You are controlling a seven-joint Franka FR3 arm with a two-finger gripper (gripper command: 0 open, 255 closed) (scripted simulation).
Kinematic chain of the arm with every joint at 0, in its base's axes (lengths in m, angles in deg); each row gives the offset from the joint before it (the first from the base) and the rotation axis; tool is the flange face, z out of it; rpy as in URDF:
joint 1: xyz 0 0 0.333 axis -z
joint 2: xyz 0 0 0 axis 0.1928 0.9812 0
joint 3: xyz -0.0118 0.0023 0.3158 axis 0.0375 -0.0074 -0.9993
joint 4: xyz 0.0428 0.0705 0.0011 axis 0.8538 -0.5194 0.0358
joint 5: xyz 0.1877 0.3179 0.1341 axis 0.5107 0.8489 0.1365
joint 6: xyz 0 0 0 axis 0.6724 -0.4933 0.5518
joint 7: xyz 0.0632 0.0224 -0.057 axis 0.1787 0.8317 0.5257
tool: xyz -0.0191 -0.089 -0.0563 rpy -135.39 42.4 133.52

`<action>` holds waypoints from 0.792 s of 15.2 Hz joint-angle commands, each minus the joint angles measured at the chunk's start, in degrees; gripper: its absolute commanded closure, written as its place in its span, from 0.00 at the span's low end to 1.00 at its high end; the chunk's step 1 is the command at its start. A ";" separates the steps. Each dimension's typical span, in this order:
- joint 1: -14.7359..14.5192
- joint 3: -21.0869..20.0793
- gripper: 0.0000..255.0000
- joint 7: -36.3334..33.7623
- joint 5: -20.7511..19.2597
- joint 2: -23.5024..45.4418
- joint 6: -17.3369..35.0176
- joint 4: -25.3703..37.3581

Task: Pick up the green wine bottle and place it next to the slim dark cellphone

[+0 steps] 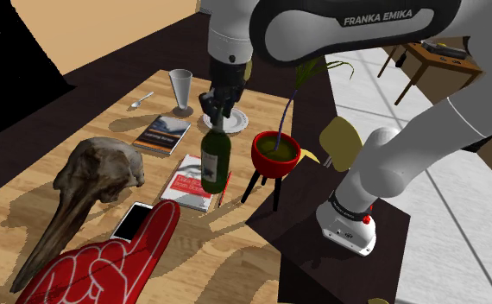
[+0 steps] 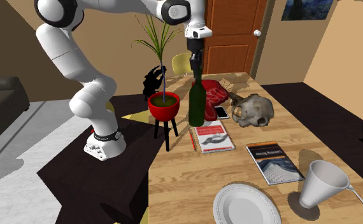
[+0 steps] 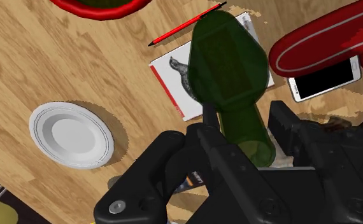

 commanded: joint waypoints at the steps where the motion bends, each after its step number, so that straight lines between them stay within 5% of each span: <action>1: -0.68 -2.54 1.00 -3.47 -0.10 1.82 -0.32 2.06; 8: -2.85 -11.28 1.00 -15.61 -2.34 9.11 -1.84 9.91; 12: -2.96 -11.52 1.00 -15.99 -2.46 9.39 1.21 7.08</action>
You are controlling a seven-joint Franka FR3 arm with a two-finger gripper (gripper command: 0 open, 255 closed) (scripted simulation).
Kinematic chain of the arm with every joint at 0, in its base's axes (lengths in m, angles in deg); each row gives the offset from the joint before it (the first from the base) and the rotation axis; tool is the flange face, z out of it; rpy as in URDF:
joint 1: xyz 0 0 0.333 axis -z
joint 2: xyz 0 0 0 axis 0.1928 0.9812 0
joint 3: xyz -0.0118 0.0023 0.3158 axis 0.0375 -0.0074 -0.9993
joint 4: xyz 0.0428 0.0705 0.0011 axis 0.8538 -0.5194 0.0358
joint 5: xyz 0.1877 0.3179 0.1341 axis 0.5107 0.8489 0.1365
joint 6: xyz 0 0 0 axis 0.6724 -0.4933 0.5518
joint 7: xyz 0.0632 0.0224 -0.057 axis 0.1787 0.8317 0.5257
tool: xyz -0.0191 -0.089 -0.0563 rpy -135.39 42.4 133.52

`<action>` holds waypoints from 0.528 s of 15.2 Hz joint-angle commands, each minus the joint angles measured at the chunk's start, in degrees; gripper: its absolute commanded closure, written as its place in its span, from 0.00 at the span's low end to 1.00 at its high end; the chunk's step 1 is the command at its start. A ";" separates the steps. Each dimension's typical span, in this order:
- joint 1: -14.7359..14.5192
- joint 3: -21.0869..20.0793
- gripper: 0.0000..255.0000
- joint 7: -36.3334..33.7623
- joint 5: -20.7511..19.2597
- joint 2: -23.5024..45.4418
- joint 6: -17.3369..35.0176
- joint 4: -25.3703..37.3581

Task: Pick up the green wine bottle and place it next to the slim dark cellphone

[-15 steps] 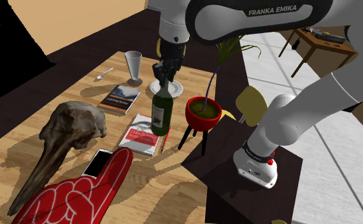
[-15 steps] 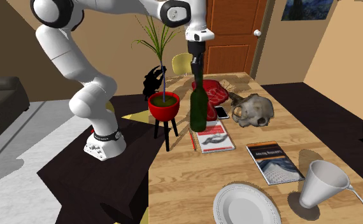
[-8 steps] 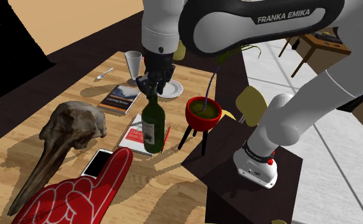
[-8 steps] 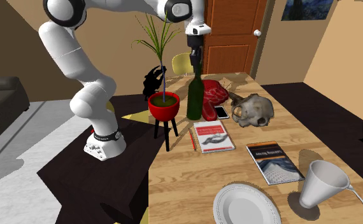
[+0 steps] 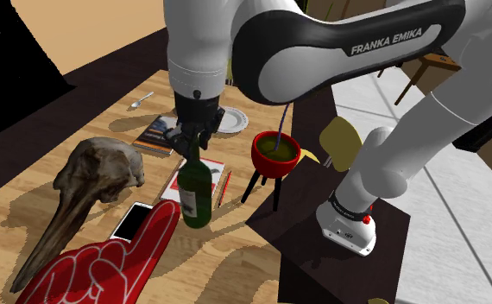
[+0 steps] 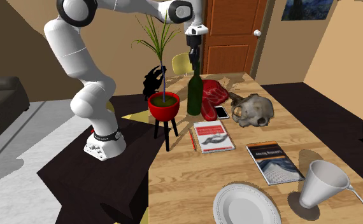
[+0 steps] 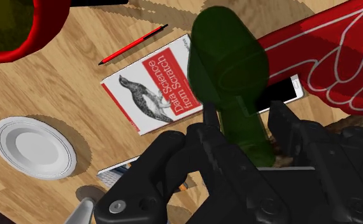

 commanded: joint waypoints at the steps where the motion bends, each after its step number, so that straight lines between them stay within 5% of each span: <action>1: -0.11 -0.24 1.00 -0.38 -0.03 0.09 1.59 -1.49; 8: -0.13 -0.88 1.00 -1.36 -0.67 1.25 6.94 -5.89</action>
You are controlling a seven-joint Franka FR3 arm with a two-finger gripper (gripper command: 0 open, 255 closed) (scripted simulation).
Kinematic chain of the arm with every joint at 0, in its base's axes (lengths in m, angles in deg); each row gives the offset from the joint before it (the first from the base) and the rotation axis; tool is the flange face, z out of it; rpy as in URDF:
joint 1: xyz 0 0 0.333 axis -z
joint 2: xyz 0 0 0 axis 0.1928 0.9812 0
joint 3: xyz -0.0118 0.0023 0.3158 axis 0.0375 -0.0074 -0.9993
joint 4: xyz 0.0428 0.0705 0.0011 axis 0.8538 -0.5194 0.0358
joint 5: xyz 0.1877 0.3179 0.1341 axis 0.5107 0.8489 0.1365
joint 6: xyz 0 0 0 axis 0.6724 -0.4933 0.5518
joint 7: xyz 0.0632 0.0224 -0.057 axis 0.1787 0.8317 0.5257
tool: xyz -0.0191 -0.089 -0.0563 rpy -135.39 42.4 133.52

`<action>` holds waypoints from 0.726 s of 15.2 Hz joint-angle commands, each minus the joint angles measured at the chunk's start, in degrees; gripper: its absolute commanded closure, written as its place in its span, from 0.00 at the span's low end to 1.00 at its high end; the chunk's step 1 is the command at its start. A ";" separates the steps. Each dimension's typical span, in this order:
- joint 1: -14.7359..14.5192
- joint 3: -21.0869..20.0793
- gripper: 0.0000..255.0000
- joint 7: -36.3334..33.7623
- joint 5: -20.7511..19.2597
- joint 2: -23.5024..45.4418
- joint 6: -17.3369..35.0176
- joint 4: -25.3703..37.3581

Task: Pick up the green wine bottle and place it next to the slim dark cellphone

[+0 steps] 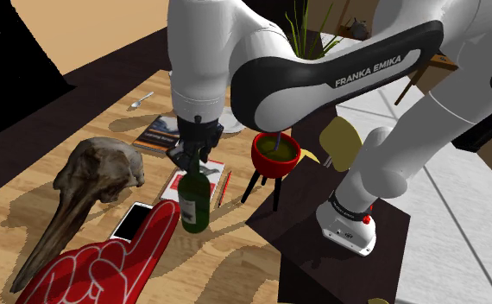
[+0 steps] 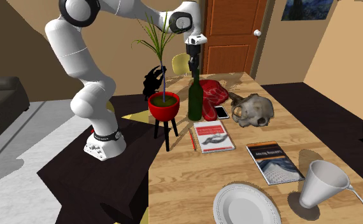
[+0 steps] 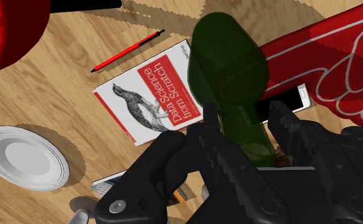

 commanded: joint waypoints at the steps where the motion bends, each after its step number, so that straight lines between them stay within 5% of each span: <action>1: 0.00 -0.19 1.00 -0.32 -0.23 0.37 1.25 -0.89; 9: 0.00 -0.19 1.00 -0.32 -0.23 0.37 1.25 -0.89; 10: 0.00 -0.19 0.00 -0.32 -0.23 0.37 1.25 -0.89; 11: 0.00 -0.19 0.00 -0.32 -0.23 0.37 1.26 -0.90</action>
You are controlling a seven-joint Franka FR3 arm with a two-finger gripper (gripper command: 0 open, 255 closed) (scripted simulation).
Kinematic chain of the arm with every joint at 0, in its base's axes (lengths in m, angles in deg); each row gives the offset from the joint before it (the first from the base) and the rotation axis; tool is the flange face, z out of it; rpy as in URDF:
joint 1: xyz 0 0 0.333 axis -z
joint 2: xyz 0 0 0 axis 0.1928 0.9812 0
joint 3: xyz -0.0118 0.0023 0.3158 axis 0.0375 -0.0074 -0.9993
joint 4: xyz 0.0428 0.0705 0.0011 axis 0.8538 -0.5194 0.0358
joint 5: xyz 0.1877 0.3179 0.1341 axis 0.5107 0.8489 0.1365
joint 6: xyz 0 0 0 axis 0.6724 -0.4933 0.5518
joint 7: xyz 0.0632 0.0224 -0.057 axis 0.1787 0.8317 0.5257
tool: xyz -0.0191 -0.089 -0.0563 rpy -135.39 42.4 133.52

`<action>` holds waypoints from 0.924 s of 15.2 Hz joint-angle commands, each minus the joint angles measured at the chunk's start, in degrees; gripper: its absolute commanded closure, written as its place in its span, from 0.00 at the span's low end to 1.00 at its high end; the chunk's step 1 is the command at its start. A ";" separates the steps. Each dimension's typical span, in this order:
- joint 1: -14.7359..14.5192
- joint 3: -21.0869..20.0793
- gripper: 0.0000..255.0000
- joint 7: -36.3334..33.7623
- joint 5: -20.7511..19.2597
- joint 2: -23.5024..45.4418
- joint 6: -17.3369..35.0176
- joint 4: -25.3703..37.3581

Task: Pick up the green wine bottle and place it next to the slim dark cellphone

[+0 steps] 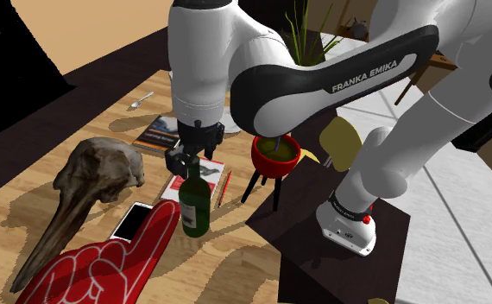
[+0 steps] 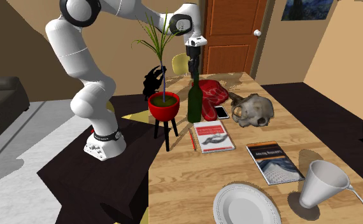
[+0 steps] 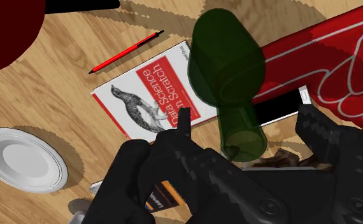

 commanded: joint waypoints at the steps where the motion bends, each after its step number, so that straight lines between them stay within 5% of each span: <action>1: 0.00 0.00 0.00 0.00 0.00 0.00 0.00 0.00; 4: 0.00 0.00 0.00 0.00 0.00 -0.01 0.00 0.00; 8: -0.24 0.57 0.00 0.87 1.12 -1.94 -7.26 5.65; 14: -0.25 0.58 0.00 0.87 1.12 -1.94 -7.26 5.65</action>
